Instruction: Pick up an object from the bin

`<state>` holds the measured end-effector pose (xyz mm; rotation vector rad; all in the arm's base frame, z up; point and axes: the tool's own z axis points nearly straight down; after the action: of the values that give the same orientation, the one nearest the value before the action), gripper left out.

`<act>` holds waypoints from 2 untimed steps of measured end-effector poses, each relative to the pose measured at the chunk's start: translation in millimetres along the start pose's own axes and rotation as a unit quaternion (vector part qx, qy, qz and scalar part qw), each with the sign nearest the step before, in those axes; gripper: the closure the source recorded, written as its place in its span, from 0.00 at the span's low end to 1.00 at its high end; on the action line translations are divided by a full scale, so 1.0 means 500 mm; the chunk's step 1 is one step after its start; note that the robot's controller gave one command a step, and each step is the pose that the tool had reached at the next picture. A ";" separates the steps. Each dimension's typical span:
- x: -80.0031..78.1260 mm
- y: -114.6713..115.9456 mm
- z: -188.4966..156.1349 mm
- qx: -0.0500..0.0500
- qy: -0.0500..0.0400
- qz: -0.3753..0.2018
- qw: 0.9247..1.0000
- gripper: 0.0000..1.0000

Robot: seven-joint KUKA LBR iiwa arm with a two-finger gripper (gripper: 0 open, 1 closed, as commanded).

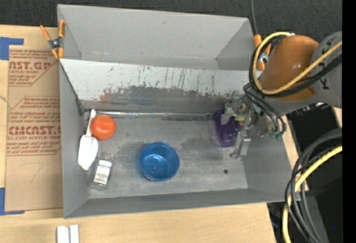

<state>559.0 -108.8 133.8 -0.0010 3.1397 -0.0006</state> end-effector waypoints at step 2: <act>-0.004 -0.029 0.083 -0.005 -0.003 -0.057 0.998 1.00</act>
Offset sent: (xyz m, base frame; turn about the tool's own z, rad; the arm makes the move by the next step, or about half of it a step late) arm -0.0017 -0.0225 -0.0454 -0.1079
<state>560.9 -123.2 92.1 -0.1797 3.1279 0.0156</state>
